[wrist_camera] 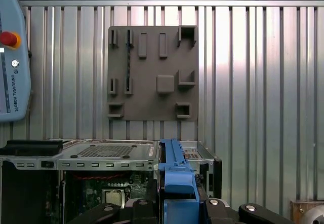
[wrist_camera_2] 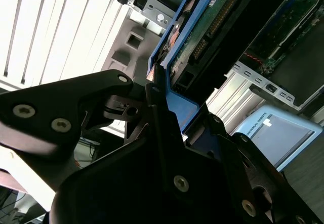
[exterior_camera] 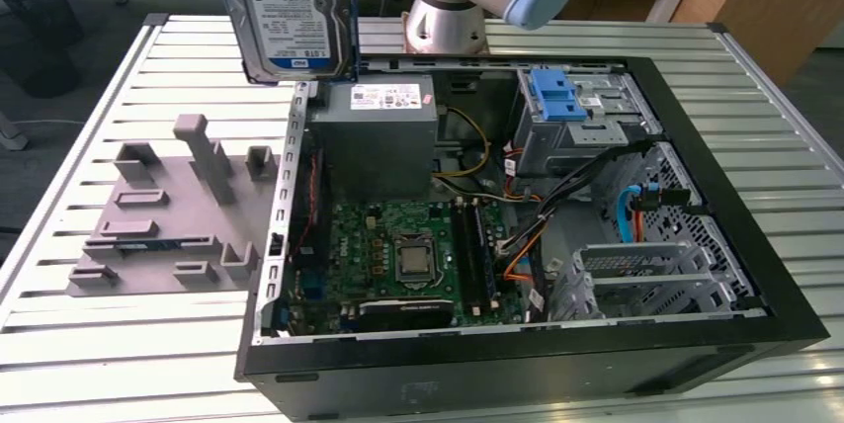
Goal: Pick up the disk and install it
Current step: 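Pick up the disk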
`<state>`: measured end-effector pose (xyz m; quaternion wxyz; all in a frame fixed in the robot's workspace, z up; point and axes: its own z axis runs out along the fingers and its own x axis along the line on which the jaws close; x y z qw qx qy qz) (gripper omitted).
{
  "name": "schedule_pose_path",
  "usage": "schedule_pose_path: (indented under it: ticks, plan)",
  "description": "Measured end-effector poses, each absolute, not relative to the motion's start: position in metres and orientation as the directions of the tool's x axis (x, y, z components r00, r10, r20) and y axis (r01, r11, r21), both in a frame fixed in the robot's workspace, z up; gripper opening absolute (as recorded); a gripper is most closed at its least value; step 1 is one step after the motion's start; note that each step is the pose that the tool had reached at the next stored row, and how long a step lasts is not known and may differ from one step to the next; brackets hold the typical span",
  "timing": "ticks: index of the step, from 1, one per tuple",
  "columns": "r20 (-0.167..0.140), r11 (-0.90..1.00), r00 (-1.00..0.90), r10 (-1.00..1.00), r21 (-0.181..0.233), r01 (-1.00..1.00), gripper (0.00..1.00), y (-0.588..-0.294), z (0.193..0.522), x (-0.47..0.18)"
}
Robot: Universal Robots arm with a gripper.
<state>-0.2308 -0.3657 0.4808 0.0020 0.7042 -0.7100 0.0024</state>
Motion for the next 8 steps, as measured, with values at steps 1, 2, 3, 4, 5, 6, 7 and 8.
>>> schedule_pose_path:
  ticks: [1,2,3,4,5,6,7,8]
  plan:
    - [0.006,0.008,-0.008,-1.000,0.000,-1.000,0.36,-0.3657,0.4808,-0.2303]
    - [0.006,0.008,-0.008,-1.000,0.000,-1.000,0.36,-0.3657,0.4808,-0.2298]
    - [0.006,0.008,-0.008,-1.000,0.000,-1.000,0.36,-0.3657,0.4808,-0.2294]
    - [0.006,0.008,-0.008,-1.000,0.000,-1.000,0.36,-0.3657,0.4808,-0.2294]
    - [0.006,0.008,-0.008,-1.000,0.000,-1.000,0.36,-0.3657,0.4808,-0.2293]
    - [0.006,0.008,-0.008,-1.000,-0.001,-1.000,0.36,-0.3657,0.4807,-0.2293]
    - [0.006,0.008,-0.008,-1.000,0.000,-1.000,0.36,-0.3657,0.4808,-0.2292]
    - [0.006,0.008,-0.008,-1.000,0.000,-1.000,0.36,-0.3657,0.4808,-0.2292]
